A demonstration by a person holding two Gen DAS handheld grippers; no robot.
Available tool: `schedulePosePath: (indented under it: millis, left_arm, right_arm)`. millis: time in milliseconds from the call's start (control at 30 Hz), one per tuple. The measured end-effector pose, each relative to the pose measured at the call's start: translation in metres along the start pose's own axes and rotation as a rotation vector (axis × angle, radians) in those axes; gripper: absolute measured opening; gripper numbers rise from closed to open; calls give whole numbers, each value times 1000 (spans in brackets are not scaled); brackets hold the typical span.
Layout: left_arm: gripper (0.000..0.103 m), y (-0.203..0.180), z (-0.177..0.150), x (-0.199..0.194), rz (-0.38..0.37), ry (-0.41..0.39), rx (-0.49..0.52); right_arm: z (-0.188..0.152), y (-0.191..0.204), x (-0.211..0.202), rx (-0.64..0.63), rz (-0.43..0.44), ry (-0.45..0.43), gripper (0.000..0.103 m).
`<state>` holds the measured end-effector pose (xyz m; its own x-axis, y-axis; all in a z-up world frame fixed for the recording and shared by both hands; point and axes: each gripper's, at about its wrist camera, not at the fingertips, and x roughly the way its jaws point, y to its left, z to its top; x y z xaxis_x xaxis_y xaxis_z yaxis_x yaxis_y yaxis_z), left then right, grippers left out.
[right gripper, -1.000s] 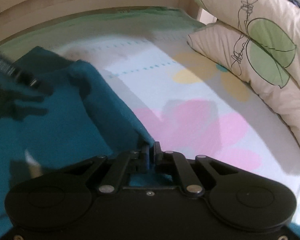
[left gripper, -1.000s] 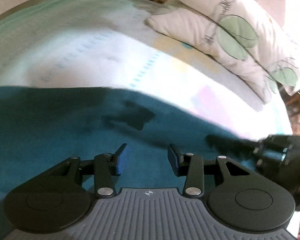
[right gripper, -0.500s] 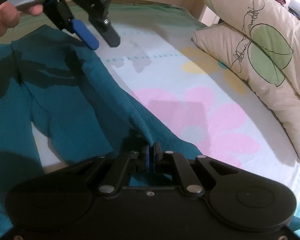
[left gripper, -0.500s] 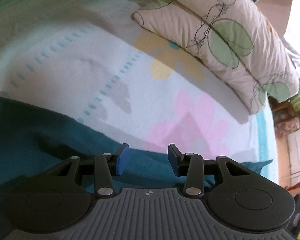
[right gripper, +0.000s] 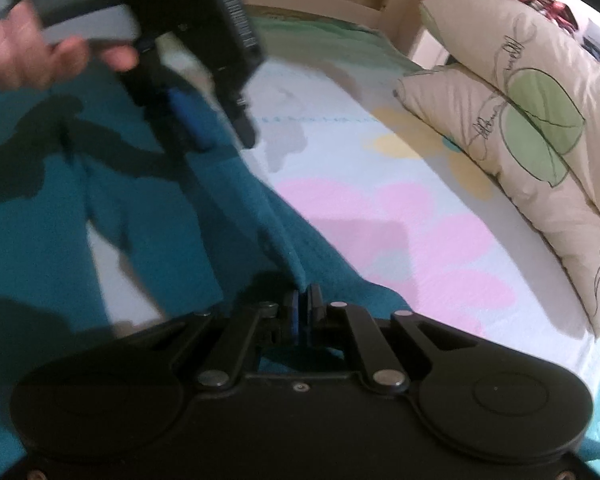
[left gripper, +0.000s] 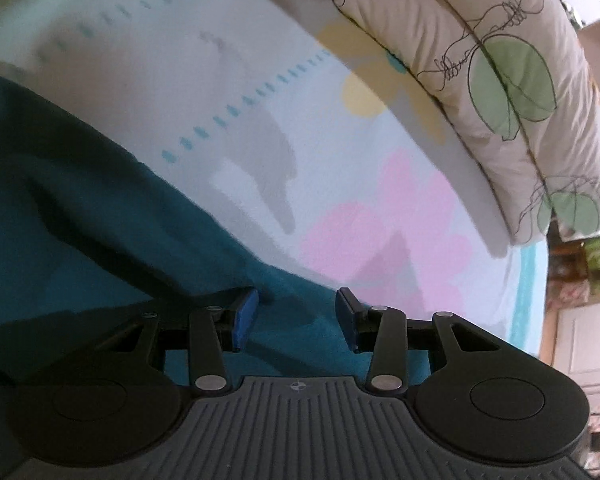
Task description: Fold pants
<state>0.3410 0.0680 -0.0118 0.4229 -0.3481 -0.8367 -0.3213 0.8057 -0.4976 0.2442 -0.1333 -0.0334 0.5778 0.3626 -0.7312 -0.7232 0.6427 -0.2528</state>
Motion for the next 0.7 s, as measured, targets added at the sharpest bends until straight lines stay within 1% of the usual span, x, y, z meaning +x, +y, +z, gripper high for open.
schedulePosePath:
  millis: [67,233,300,333,367,433,533,633,700]
  left_arm:
    - [42,-4,-2,2,33,4,17]
    - [41,-12,-14,11,131,47,103]
    - [26,-14,-20,7,163,31,124]
    - [16,-14,-23,2,165,27,133]
    - [10,-15,-27,-6,140,18,137]
    - [9,-18,-36,-25,115,-9,143]
    - [9,-26,-54,-60,87,-49,188]
    - [9,-21,-79,-97,70,-84,237]
    - [9,-15,-98,-114,75,-95,271]
  right_arm:
    - [-1,5,-3,-6,1,-2,10]
    - [-1,11,-14,7,-8,-28,10]
    - [-1,14,-21,18,-14,-41,10]
    - [-1,16,-26,22,-20,-51,10]
    - [-2,18,-32,29,-23,-59,10]
    - [-4,21,-44,46,-24,-75,10]
    - [-9,31,-69,54,-21,-96,10]
    - [-16,45,-93,54,0,-104,10]
    - [-22,57,-107,46,31,-89,10]
